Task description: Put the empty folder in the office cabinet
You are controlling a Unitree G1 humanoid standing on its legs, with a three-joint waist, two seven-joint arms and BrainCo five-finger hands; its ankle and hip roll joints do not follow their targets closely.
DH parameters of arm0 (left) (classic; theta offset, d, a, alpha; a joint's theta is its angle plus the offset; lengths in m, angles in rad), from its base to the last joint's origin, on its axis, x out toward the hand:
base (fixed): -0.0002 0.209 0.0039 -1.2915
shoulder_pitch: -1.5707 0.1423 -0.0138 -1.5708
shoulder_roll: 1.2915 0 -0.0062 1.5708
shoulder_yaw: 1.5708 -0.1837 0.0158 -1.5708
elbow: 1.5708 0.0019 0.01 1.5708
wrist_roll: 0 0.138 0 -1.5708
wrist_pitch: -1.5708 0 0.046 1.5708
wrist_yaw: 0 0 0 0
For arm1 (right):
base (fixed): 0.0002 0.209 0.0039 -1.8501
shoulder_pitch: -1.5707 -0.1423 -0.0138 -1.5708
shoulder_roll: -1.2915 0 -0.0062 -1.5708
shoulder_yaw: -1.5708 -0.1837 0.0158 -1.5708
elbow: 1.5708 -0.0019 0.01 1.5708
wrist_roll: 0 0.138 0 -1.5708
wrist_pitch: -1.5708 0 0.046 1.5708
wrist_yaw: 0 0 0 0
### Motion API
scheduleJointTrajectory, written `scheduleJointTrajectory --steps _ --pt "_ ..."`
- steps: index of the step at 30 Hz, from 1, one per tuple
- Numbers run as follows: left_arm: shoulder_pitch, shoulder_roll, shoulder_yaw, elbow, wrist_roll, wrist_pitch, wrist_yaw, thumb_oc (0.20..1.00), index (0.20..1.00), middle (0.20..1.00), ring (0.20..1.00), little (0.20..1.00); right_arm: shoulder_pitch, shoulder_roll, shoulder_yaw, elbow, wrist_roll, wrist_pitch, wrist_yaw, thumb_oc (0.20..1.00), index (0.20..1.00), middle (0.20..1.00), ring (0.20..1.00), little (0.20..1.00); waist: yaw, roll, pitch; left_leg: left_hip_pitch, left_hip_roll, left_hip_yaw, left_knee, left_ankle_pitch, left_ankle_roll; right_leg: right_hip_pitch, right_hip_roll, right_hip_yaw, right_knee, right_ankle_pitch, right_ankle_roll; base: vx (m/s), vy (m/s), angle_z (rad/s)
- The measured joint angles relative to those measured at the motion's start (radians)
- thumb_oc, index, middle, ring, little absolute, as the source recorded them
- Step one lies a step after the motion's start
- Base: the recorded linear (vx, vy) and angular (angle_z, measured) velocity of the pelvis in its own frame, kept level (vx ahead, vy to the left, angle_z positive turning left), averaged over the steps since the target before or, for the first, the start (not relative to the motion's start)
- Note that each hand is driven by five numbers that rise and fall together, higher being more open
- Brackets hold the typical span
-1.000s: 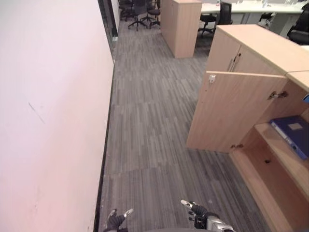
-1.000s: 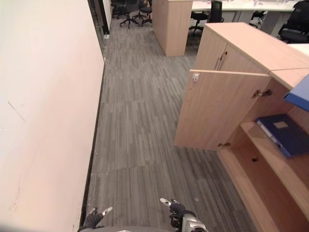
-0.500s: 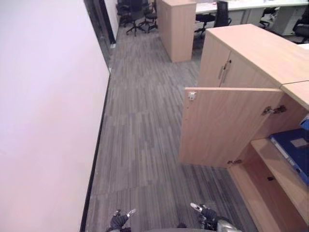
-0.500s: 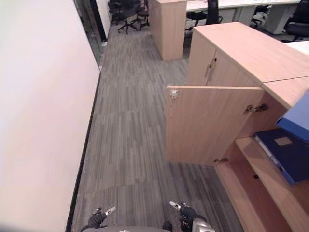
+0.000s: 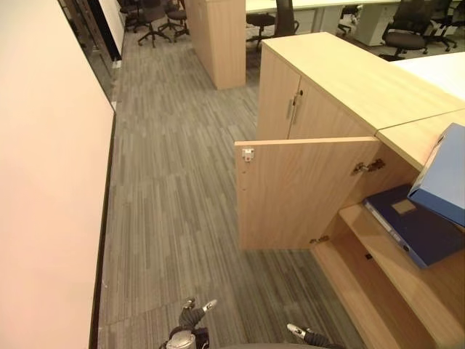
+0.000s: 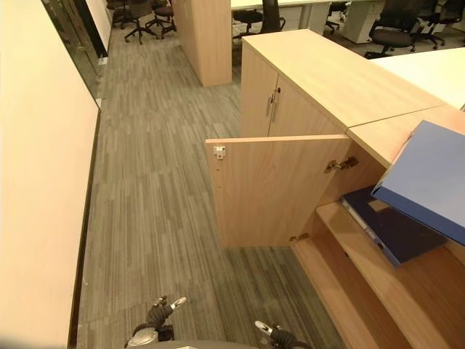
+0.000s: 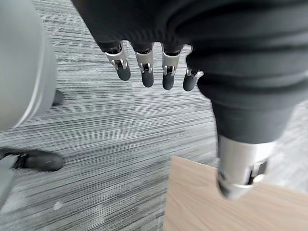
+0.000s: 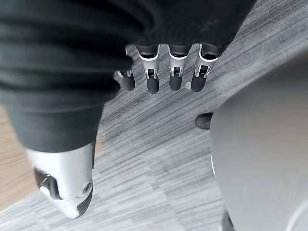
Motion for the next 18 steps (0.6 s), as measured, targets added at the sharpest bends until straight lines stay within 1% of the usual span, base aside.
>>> scheduleJointTrajectory --steps 1,2,3,4,5,6,7,8,9,10,11,12,13,15,16,17,18 --pt "-0.003 0.002 -0.002 -0.008 0.000 -0.001 0.000 1.000 1.000 1.000 1.000 1.000 -0.013 -0.005 0.013 0.006 0.000 0.001 -0.001 1.000 1.000 1.000 1.000 1.000 0.004 0.002 0.004 -0.008 -0.025 -0.070 -0.019 0.014 0.002 0.000 -0.004 0.027 0.000 -0.003 0.011 0.05 0.037 -1.10" --pt "0.001 0.004 -0.002 -0.007 0.000 -0.002 0.000 1.000 1.000 1.000 1.000 1.000 -0.033 -0.013 0.018 0.024 -0.001 0.002 0.000 1.000 1.000 1.000 1.000 1.000 0.016 0.019 0.013 -0.018 -0.047 -0.141 -0.028 0.030 -0.005 0.008 -0.002 0.057 0.004 0.012 0.016 0.06 0.070 -1.40" --pt "-0.002 0.006 0.005 -0.003 0.000 0.002 0.000 1.000 1.000 1.000 1.000 1.000 -0.044 -0.027 0.026 0.016 0.000 0.005 -0.002 1.000 1.000 1.000 1.000 1.000 0.020 0.055 0.022 -0.045 -0.067 -0.171 0.027 0.067 -0.019 0.030 0.017 0.096 -0.001 0.005 0.026 0.16 0.192 -1.50" --pt "0.018 0.006 0.008 -0.002 0.000 0.002 0.001 1.000 1.000 1.000 1.000 1.000 -0.029 -0.027 0.045 0.013 0.000 0.005 -0.003 1.000 1.000 1.000 1.000 1.000 0.010 0.084 0.010 -0.033 -0.058 -0.150 0.060 0.085 0.008 0.065 0.039 0.126 -0.003 -0.012 0.030 0.09 0.265 -1.29" --pt "0.027 0.013 0.008 -0.003 0.000 0.002 0.002 1.000 1.000 1.000 1.000 1.000 -0.011 -0.025 0.046 0.014 0.000 0.005 -0.007 1.000 1.000 1.000 1.000 1.000 0.002 0.099 -0.004 -0.019 -0.051 -0.139 0.058 0.093 0.027 0.071 0.042 0.152 0.000 -0.017 0.036 -0.01 0.322 -0.84" --pt "0.034 0.017 0.009 0.000 0.000 0.007 0.002 1.000 1.000 1.000 1.000 1.000 -0.006 -0.022 0.045 0.013 0.000 0.004 -0.010 1.000 1.000 1.000 1.000 1.000 -0.004 0.096 -0.006 -0.013 -0.051 -0.123 0.051 0.107 0.048 0.074 0.039 0.174 0.000 -0.023 0.039 0.05 0.154 -0.77" --pt "0.036 0.016 0.004 0.002 0.000 0.014 0.001 1.000 1.000 1.000 1.000 1.000 -0.002 -0.017 0.026 0.015 0.001 0.005 -0.012 1.000 1.000 1.000 1.000 1.000 -0.008 0.096 -0.009 -0.004 -0.049 -0.088 0.017 0.136 0.070 0.064 0.028 0.207 0.002 -0.025 0.051 -0.06 0.176 -0.84" --pt "0.035 0.013 -0.001 0.001 0.000 0.022 0.001 1.000 1.000 1.000 1.000 1.000 -0.006 -0.018 0.017 0.017 0.001 0.007 -0.014 1.000 1.000 1.000 1.000 1.000 -0.010 0.095 -0.013 0.003 -0.048 -0.064 -0.022 0.171 0.095 0.047 0.022 0.234 0.019 -0.042 0.075 0.02 0.135 -0.78" --pt "0.035 0.013 -0.004 -0.003 0.000 0.026 0.000 1.000 1.000 1.000 1.000 1.000 -0.003 -0.008 0.018 0.013 0.001 0.007 -0.013 1.000 1.000 1.000 1.000 1.000 -0.017 0.089 -0.008 0.011 -0.051 -0.039 -0.053 0.197 0.099 0.029 0.007 0.239 0.037 -0.051 0.091 -0.06 0.233 -0.57" --pt "0.025 0.018 -0.006 0.000 0.000 0.032 0.001 1.000 1.000 1.000 1.000 1.000 -0.009 -0.010 0.016 0.019 0.001 0.009 -0.014 1.000 1.000 1.000 1.000 1.000 -0.026 0.088 -0.005 0.015 -0.059 -0.030 -0.078 0.218 0.113 0.010 -0.008 0.249 0.052 -0.066 0.102 0.04 0.210 -0.31" --pt "0.021 0.022 -0.006 0.006 0.000 0.038 -0.001 1.000 1.000 1.000 1.000 1.000 -0.012 -0.010 0.014 0.018 0.000 0.012 -0.015 1.000 1.000 1.000 1.000 1.000 -0.027 0.089 -0.003 0.025 -0.063 -0.021 -0.099 0.218 0.114 0.004 -0.017 0.258 0.061 -0.076 0.113 0.01 0.347 -0.62" --pt "-0.002 0.020 -0.016 0.034 0.000 0.043 -0.002 1.000 1.000 1.000 1.000 1.000 -0.022 -0.004 0.014 0.019 0.000 0.012 -0.026 1.000 1.000 1.000 1.000 1.000 -0.019 0.088 -0.003 0.063 -0.070 0.032 -0.147 0.224 0.120 -0.004 -0.037 0.300 0.081 -0.094 0.136 0.00 0.268 -0.78" --pt "-0.005 0.023 -0.019 0.044 0.000 0.043 -0.004 1.000 1.000 1.000 1.000 1.000 -0.024 0.002 0.016 0.018 0.000 0.009 -0.031 1.000 1.000 1.000 1.000 1.000 -0.018 0.090 -0.004 0.072 -0.075 0.050 -0.153 0.221 0.125 -0.005 -0.044 0.314 0.086 -0.098 0.142 -0.04 0.296 -0.90" --pt "-0.012 0.024 -0.048 0.027 0.000 0.043 -0.022 1.000 1.000 1.000 1.000 1.000 -0.034 0.016 0.017 0.015 0.000 -0.007 -0.062 1.000 1.000 1.000 1.000 1.000 -0.026 0.098 -0.005 0.076 -0.084 0.105 -0.158 0.219 0.155 -0.026 -0.058 0.344 0.103 -0.107 0.163 -0.07 0.185 -0.68" --pt "-0.006 0.021 -0.053 0.017 -0.001 0.042 -0.028 1.000 1.000 1.000 1.000 1.000 -0.044 0.018 0.012 0.014 0.000 -0.009 -0.069 1.000 1.000 1.000 1.000 1.000 -0.024 0.101 -0.004 0.076 -0.084 0.110 -0.163 0.220 0.156 -0.029 -0.060 0.345 0.105 -0.112 0.170 -0.08 0.179 -0.63" --pt "-0.015 0.024 -0.077 -0.012 -0.001 0.043 -0.043 1.000 1.000 1.000 1.000 1.000 -0.046 0.025 0.013 0.014 0.000 -0.010 -0.085 1.000 1.000 1.000 1.000 1.000 -0.032 0.095 -0.007 0.076 -0.084 0.140 -0.173 0.226 0.165 -0.046 -0.067 0.358 0.109 -0.106 0.176 0.02 0.289 -0.47" --pt "-0.011 0.027 -0.097 -0.034 0.000 0.043 -0.054 1.000 1.000 1.000 1.000 1.000 -0.048 0.029 0.012 0.014 0.000 -0.011 -0.093 1.000 1.000 1.000 1.000 1.000 -0.031 0.093 -0.007 0.076 -0.082 0.154 -0.183 0.228 0.171 -0.056 -0.066 0.370 0.112 -0.108 0.181 -0.05 0.182 -0.63"
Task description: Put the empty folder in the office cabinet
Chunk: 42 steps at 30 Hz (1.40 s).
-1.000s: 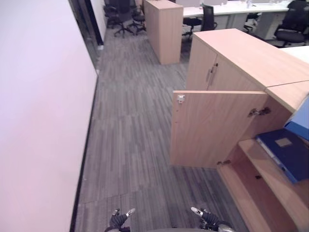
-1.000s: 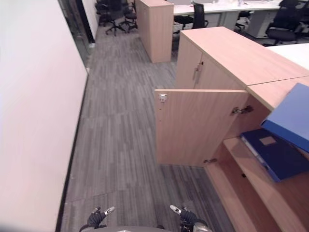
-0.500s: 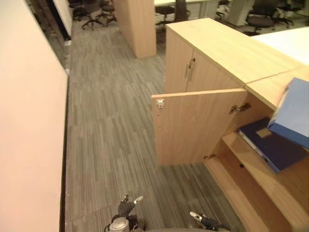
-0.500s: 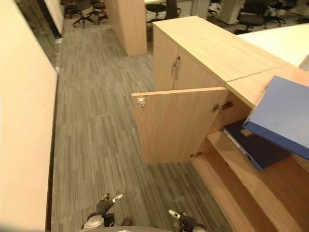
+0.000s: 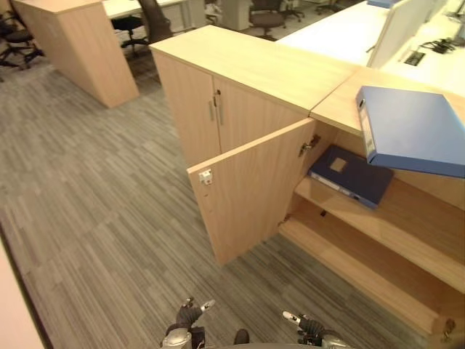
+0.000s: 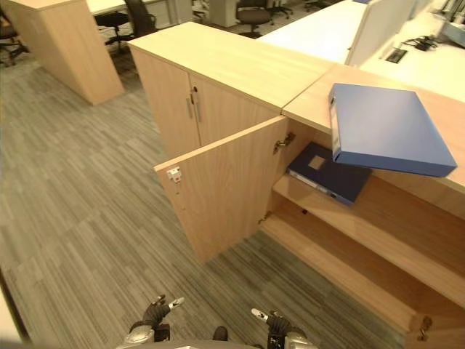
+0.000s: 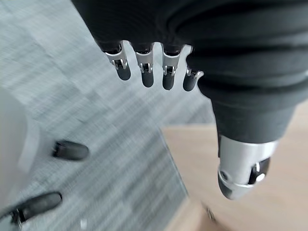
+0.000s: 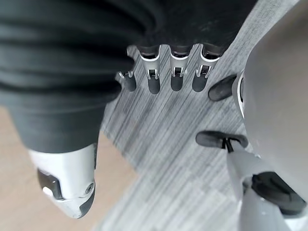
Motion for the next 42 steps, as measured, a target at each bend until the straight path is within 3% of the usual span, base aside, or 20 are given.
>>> scheduleJointTrajectory --steps 2,4,7,8,9,11,12,15,17,18,22,23,25,32,34,37,39,41,42 --pt "0.000 -0.001 -0.051 -0.040 0.000 0.001 -0.037 1.000 1.000 1.000 1.000 1.000 -0.005 0.005 -0.005 -0.004 0.000 -0.002 -0.020 1.000 1.000 1.000 1.000 1.000 -0.002 0.002 -0.003 0.005 0.008 0.037 -0.029 0.016 0.027 -0.024 -0.001 0.008 0.002 0.001 0.007 0.00 0.192 -0.63" --pt "-0.027 -0.004 -0.071 -0.054 0.002 0.010 -0.060 1.000 1.000 1.000 1.000 1.000 -0.004 0.014 -0.010 -0.016 0.000 0.003 -0.022 1.000 1.000 1.000 1.000 1.000 -0.022 -0.003 0.000 0.016 0.009 0.074 -0.030 -0.006 0.043 -0.026 0.000 0.023 0.000 0.018 0.020 0.00 0.212 -0.73" --pt "-0.038 0.012 -0.140 -0.137 0.019 0.035 -0.125 1.000 1.000 1.000 1.000 1.000 -0.022 0.030 -0.051 -0.038 0.002 0.010 -0.018 1.000 1.000 1.000 1.000 1.000 -0.030 -0.004 0.003 0.029 0.037 0.200 -0.030 -0.013 0.058 -0.048 0.010 0.034 -0.018 0.061 0.030 -0.11 0.021 -1.28" --pt "-0.032 0.016 -0.143 -0.168 0.019 0.044 -0.152 1.000 1.000 1.000 1.000 1.000 -0.034 0.041 -0.057 -0.037 0.003 0.015 -0.016 1.000 1.000 1.000 1.000 1.000 -0.023 -0.012 0.010 0.030 0.053 0.272 -0.027 -0.019 0.059 -0.088 -0.007 -0.067 -0.017 0.074 0.026 -0.15 -0.085 -1.28" --pt "-0.031 0.023 -0.147 -0.178 0.019 0.045 -0.161 1.000 1.000 1.000 1.000 1.000 -0.043 0.048 -0.062 -0.037 0.003 0.018 -0.014 1.000 1.000 1.000 1.000 1.000 -0.026 -0.013 0.011 0.018 0.058 0.285 -0.019 -0.024 0.060 -0.107 -0.025 -0.121 -0.016 0.072 0.030 -0.02 -0.016 -1.16" --pt "-0.052 0.016 -0.144 -0.173 0.022 0.065 -0.180 1.000 1.000 1.000 1.000 1.000 -0.052 0.050 -0.054 -0.034 0.003 0.034 -0.016 1.000 1.000 1.000 1.000 1.000 -0.024 0.005 0.016 0.029 0.095 0.336 -0.031 -0.026 0.057 -0.106 -0.080 -0.345 -0.035 0.074 0.018 0.03 0.000 -0.80" --pt "-0.029 0.011 -0.136 -0.171 0.022 0.070 -0.188 1.000 1.000 1.000 1.000 1.000 -0.051 0.053 -0.053 -0.034 0.003 0.036 -0.013 1.000 1.000 1.000 1.000 1.000 -0.011 0.020 0.013 0.046 0.118 0.351 -0.032 -0.051 0.044 -0.091 -0.098 -0.387 -0.039 0.086 0.036 0.06 -0.006 -0.87" --pt "0.001 0.012 -0.133 -0.165 0.022 0.083 -0.192 1.000 1.000 1.000 1.000 1.000 -0.028 0.063 -0.063 -0.042 0.003 0.052 -0.014 1.000 1.000 1.000 1.000 1.000 -0.015 -0.003 -0.009 0.071 0.119 0.379 -0.041 -0.062 0.014 -0.040 -0.148 -0.301 -0.037 0.103 0.060 0.04 -0.016 -0.42" --pt "0.006 0.022 -0.135 -0.165 0.022 0.087 -0.196 1.000 1.000 1.000 1.000 1.000 -0.025 0.071 -0.065 -0.042 0.004 0.053 -0.014 1.000 1.000 1.000 1.000 1.000 -0.021 -0.031 -0.018 0.068 0.116 0.379 -0.041 -0.059 -0.003 -0.033 -0.151 -0.300 -0.050 0.103 0.056 0.06 -0.090 -0.03" --pt "0.014 0.032 -0.138 -0.156 0.037 0.089 -0.197 1.000 1.000 1.000 1.000 1.000 -0.019 0.079 -0.074 -0.042 0.006 0.052 -0.014 1.000 1.000 1.000 1.000 1.000 -0.026 -0.058 -0.024 0.073 0.116 0.385 -0.039 -0.053 -0.025 -0.045 -0.143 -0.292 -0.044 0.122 0.085 0.06 -0.156 -0.09" --pt "0.029 0.012 -0.144 -0.164 0.056 0.099 -0.206 1.000 1.000 1.000 1.000 1.000 -0.012 0.051 -0.081 -0.041 0.024 0.054 -0.015 1.000 1.000 1.000 1.000 1.000 -0.025 -0.008 -0.013 0.094 0.196 0.433 -0.041 -0.052 -0.070 -0.077 -0.070 -0.308 0.000 0.130 0.078 0.08 -0.193 -0.47" --pt "0.025 -0.006 -0.137 -0.165 0.056 0.103 -0.208 1.000 1.000 1.000 1.000 1.000 -0.019 0.042 -0.081 -0.042 0.041 0.055 -0.014 1.000 1.000 1.000 1.000 1.000 -0.025 0.000 -0.010 0.095 0.226 0.464 -0.038 -0.052 -0.089 -0.111 -0.050 -0.359 0.022 0.119 0.062 0.17 -0.235 -0.64" --pt "0.010 -0.008 -0.140 -0.165 0.056 0.111 -0.213 1.000 1.000 1.000 1.000 1.000 -0.012 0.039 -0.080 -0.042 0.041 0.056 -0.013 1.000 1.000 1.000 1.000 1.000 -0.032 -0.001 -0.014 0.095 0.248 0.461 -0.040 -0.048 -0.112 -0.096 -0.033 -0.398 -0.012 0.130 0.017 0.17 -0.225 -0.26" --pt "-0.035 -0.055 -0.182 -0.156 0.057 0.112 -0.239 1.000 1.000 1.000 1.000 1.000 0.018 0.003 -0.083 -0.030 0.041 0.073 -0.010 1.000 1.000 1.000 1.000 1.000 -0.058 -0.022 -0.026 0.132 0.314 0.403 -0.030 -0.042 -0.146 -0.013 0.040 -0.423 -0.056 0.115 -0.046 0.30 -0.363 0.08" --pt "-0.038 -0.048 -0.178 -0.143 0.056 0.110 -0.248 1.000 1.000 1.000 1.000 1.000 0.020 -0.001 -0.081 -0.035 0.041 0.075 -0.005 1.000 1.000 1.000 1.000 1.000 -0.053 -0.024 -0.027 0.137 0.337 0.396 0.004 -0.050 -0.180 0.008 0.065 -0.421 -0.046 0.096 -0.068 0.21 -0.324 0.03" --pt "-0.036 0.006 -0.159 -0.109 0.058 0.109 -0.252 1.000 1.000 1.000 1.000 1.000 0.024 0.043 -0.084 -0.035 0.041 0.075 0.005 1.000 1.000 1.000 1.000 1.000 -0.039 -0.095 -0.039 0.059 0.351 0.350 0.204 -0.054 -0.185 0.017 0.053 -0.417 -0.020 0.062 -0.104 0.19 -0.263 0.05" --pt "-0.029 0.008 -0.130 -0.111 0.058 0.109 -0.252 1.000 1.000 1.000 1.000 1.000 0.024 0.052 -0.080 -0.025 0.041 0.083 0.015 1.000 1.000 1.000 1.000 1.000 -0.010 -0.120 -0.020 -0.011 0.359 0.332 0.397 -0.063 -0.168 0.057 0.048 -0.419 -0.017 0.063 -0.129 0.11 -0.063 0.05" --pt "-0.011 -0.002 -0.129 -0.120 0.058 0.112 -0.254 1.000 1.000 1.000 1.000 1.000 0.026 0.044 -0.072 -0.025 0.041 0.094 0.023 1.000 1.000 1.000 1.000 1.000 -0.001 -0.119 -0.016 -0.035 0.326 0.288 0.450 -0.126 -0.162 0.082 0.047 -0.420 -0.023 0.061 -0.142 0.13 -0.013 0.05" --pt "-0.007 -0.020 -0.130 -0.135 0.058 0.114 -0.256 1.000 1.000 1.000 1.000 1.000 0.024 0.030 -0.075 -0.024 0.041 0.095 0.024 1.000 1.000 1.000 1.000 1.000 0.001 -0.101 -0.016 -0.052 0.252 0.236 0.407 -0.158 -0.144 0.092 0.037 -0.420 -0.043 0.056 -0.151 0.12 0.035 0.13"
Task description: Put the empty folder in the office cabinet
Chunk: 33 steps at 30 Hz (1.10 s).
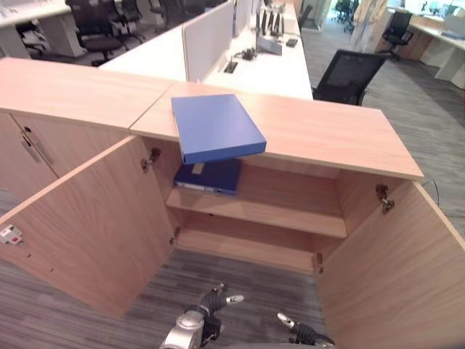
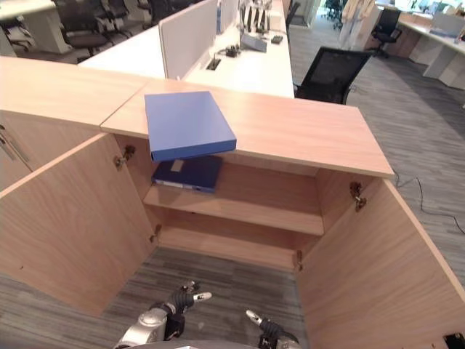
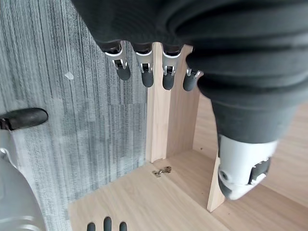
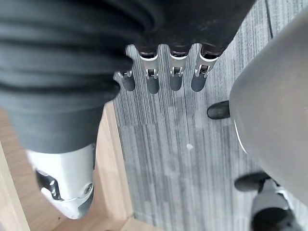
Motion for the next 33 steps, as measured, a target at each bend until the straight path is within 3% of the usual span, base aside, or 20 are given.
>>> scheduleJointTrajectory --steps 3,5,6,9,15,21,27,31,33 --pt "0.011 -0.020 -0.003 -0.040 0.000 0.008 -0.010 1.000 1.000 1.000 1.000 1.000 -0.010 -0.007 0.002 0.013 0.000 0.002 0.012 1.000 1.000 1.000 1.000 1.000 0.004 0.036 0.014 0.011 -0.076 -0.009 -0.141 0.007 0.012 0.030 -0.002 -0.015 -0.026 0.021 0.019 0.09 0.037 0.04" --pt "0.007 -0.021 0.005 -0.047 -0.001 0.015 -0.015 1.000 1.000 1.000 1.000 1.000 -0.027 -0.007 0.004 0.031 0.000 0.004 0.019 1.000 1.000 1.000 1.000 1.000 0.000 0.053 0.019 0.032 -0.081 -0.012 -0.248 0.027 0.023 0.060 0.010 -0.018 -0.048 0.017 0.026 0.15 0.073 0.00" --pt "0.019 -0.035 0.041 -0.050 -0.002 0.026 -0.018 1.000 1.000 1.000 1.000 1.000 -0.022 -0.012 0.002 0.031 0.000 0.011 0.019 1.000 1.000 1.000 1.000 1.000 -0.001 0.061 0.018 0.072 -0.081 -0.039 -0.326 0.053 0.029 0.082 0.019 -0.011 -0.061 0.008 0.033 0.14 0.094 -0.09" --pt "0.046 -0.044 0.071 -0.051 -0.030 0.065 -0.045 1.000 1.000 1.000 1.000 1.000 -0.017 -0.017 -0.006 0.028 0.000 0.017 0.018 1.000 1.000 1.000 1.000 1.000 -0.006 0.083 0.001 0.124 -0.086 -0.025 -0.396 0.147 0.066 0.103 0.019 0.014 -0.057 -0.015 0.054 0.12 0.092 -0.22" --pt "0.055 -0.052 0.151 -0.100 -0.142 0.087 0.019 1.000 1.000 1.000 1.000 1.000 -0.012 0.019 -0.004 -0.007 0.000 0.022 0.016 1.000 1.000 1.000 1.000 1.000 -0.018 0.061 -0.013 0.154 -0.139 -0.022 -0.438 0.156 0.093 0.108 -0.027 0.029 -0.055 -0.044 0.091 0.05 0.104 0.01" --pt "0.052 -0.052 0.153 -0.316 -0.211 0.095 0.212 1.000 1.000 1.000 1.000 1.000 -0.015 0.066 0.012 -0.018 0.000 0.042 0.016 1.000 1.000 1.000 1.000 1.000 0.006 0.076 -0.028 0.144 -0.142 -0.026 -0.439 0.149 0.101 0.103 -0.031 0.028 -0.062 -0.046 0.093 0.01 0.055 0.02" --pt "0.067 -0.053 0.173 -0.579 -0.255 0.162 0.449 1.000 1.000 1.000 1.000 1.000 -0.013 0.049 0.016 -0.019 0.000 0.061 -0.019 1.000 1.000 1.000 1.000 1.000 0.015 0.090 -0.040 0.129 -0.138 -0.032 -0.439 0.150 0.099 0.088 -0.027 0.027 -0.061 -0.045 0.093 0.00 0.021 0.00" --pt "0.050 0.036 0.189 -0.851 -0.127 0.209 0.554 1.000 1.000 1.000 1.000 1.000 -0.007 0.037 -0.012 -0.004 0.001 0.065 -0.035 1.000 1.000 1.000 1.000 1.000 0.038 0.082 -0.042 0.115 -0.137 -0.034 -0.439 0.153 0.096 0.075 -0.025 0.025 -0.061 -0.045 0.093 -0.01 -0.005 0.01" --pt "0.033 0.068 0.202 -0.956 -0.050 0.177 0.581 1.000 1.000 1.000 1.000 1.000 -0.005 0.039 -0.022 -0.001 0.001 0.065 -0.041 1.000 1.000 1.000 1.000 1.000 0.044 0.074 -0.037 0.114 -0.136 -0.036 -0.439 0.153 0.096 0.075 -0.025 0.024 -0.062 -0.045 0.093 -0.01 -0.027 0.03"
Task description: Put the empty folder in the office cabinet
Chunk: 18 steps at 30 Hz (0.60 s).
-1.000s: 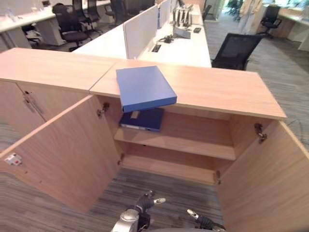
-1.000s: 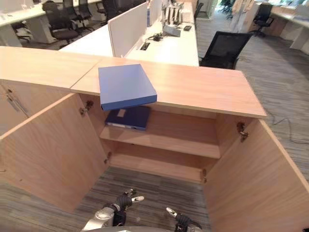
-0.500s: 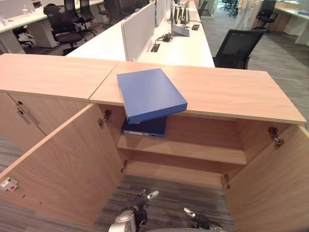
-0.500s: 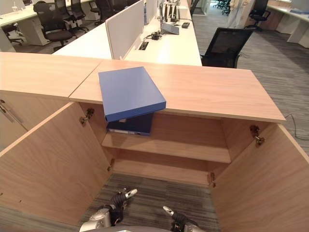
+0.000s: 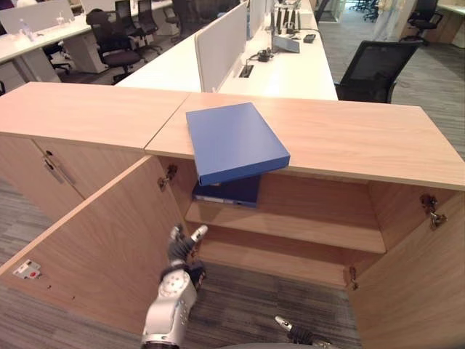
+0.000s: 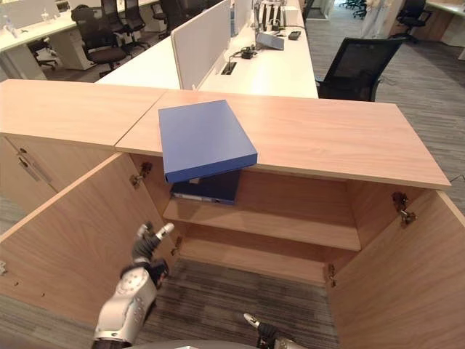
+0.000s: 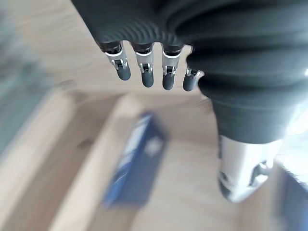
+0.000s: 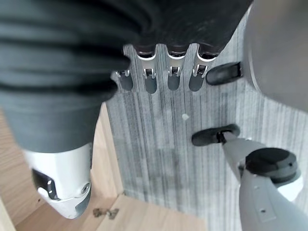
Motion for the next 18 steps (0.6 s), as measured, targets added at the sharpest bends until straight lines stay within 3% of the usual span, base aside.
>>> scheduleJointTrajectory --steps 2,3,5,7,8,10,11,13,18 --pt "-0.065 0.096 0.022 -0.151 0.148 -0.007 0.070 1.000 1.000 1.000 1.000 1.000 -0.013 0.002 -0.017 0.049 0.002 -0.024 -0.006 1.000 1.000 1.000 1.000 1.000 0.016 -0.015 0.009 -0.003 0.002 -0.002 0.000 0.001 -0.002 -0.001 0.002 -0.002 -0.001 0.000 0.000 -0.01 -0.021 0.06" --pt "-0.111 0.116 0.039 -0.208 0.236 -0.056 0.113 1.000 1.000 1.000 1.000 1.000 -0.021 0.002 -0.016 0.070 0.003 -0.030 -0.008 1.000 1.000 1.000 1.000 1.000 0.019 -0.021 0.009 -0.004 0.001 -0.007 0.000 0.002 -0.003 0.000 0.002 -0.006 -0.001 0.000 0.000 0.00 -0.020 0.09" --pt "-0.218 0.131 0.056 -0.340 0.354 -0.095 0.216 1.000 1.000 1.000 1.000 1.000 -0.028 0.001 -0.018 0.118 0.008 -0.053 -0.008 1.000 1.000 1.000 1.000 1.000 0.026 -0.038 0.001 -0.004 -0.001 -0.009 0.000 0.002 -0.003 0.000 0.000 -0.008 -0.001 -0.001 0.001 0.00 -0.031 0.05" --pt "-0.289 0.125 -0.020 -0.445 0.406 -0.114 0.284 1.000 1.000 1.000 1.000 1.000 -0.055 0.001 -0.023 0.197 0.020 -0.084 -0.021 1.000 1.000 1.000 1.000 1.000 0.030 -0.053 0.000 -0.004 0.000 -0.011 0.000 0.003 -0.005 0.000 0.001 -0.008 -0.001 -0.001 0.001 0.00 -0.045 0.02" --pt "-0.333 0.109 -0.106 -0.458 0.433 -0.148 0.284 1.000 1.000 1.000 1.000 1.000 -0.076 -0.003 -0.029 0.255 0.038 -0.087 -0.039 1.000 1.000 1.000 1.000 1.000 0.047 -0.062 -0.006 -0.004 -0.001 -0.014 0.000 0.003 -0.005 0.001 0.001 -0.010 -0.001 -0.001 0.001 0.00 -0.035 0.06" --pt "-0.353 0.120 -0.180 -0.451 0.444 -0.172 0.272 1.000 1.000 1.000 1.000 1.000 -0.086 -0.008 -0.032 0.272 0.038 -0.085 -0.050 1.000 1.000 1.000 1.000 1.000 0.046 -0.064 -0.009 -0.004 -0.001 -0.014 0.000 0.004 -0.005 0.001 0.001 -0.010 -0.001 -0.001 0.001 0.00 -0.010 0.02" --pt "-0.364 0.183 -0.239 -0.440 0.447 -0.191 0.235 1.000 1.000 1.000 1.000 1.000 -0.083 -0.003 -0.034 0.265 0.038 -0.085 -0.051 1.000 1.000 1.000 1.000 1.000 0.041 -0.062 -0.010 -0.003 -0.001 -0.014 0.000 0.004 -0.006 0.001 0.001 -0.010 -0.001 -0.001 0.001 -0.01 -0.004 -0.03" --pt "-0.366 0.224 -0.252 -0.407 0.474 -0.221 0.189 1.000 1.000 1.000 1.000 1.000 -0.088 -0.003 -0.035 0.258 0.038 -0.085 -0.053 1.000 1.000 1.000 1.000 1.000 0.036 -0.056 -0.012 -0.002 -0.001 -0.010 0.000 0.004 -0.006 0.001 0.001 -0.007 -0.001 -0.001 0.001 0.00 -0.002 -0.04" --pt "-0.393 0.262 -0.294 -0.365 0.487 -0.218 0.038 1.000 1.000 1.000 1.000 1.000 -0.097 -0.020 -0.043 0.260 0.037 -0.064 -0.070 1.000 1.000 1.000 1.000 1.000 0.036 -0.032 -0.006 -0.001 -0.002 -0.010 0.000 0.004 -0.006 0.003 0.000 -0.007 -0.002 0.000 0.001 0.00 0.000 0.00"
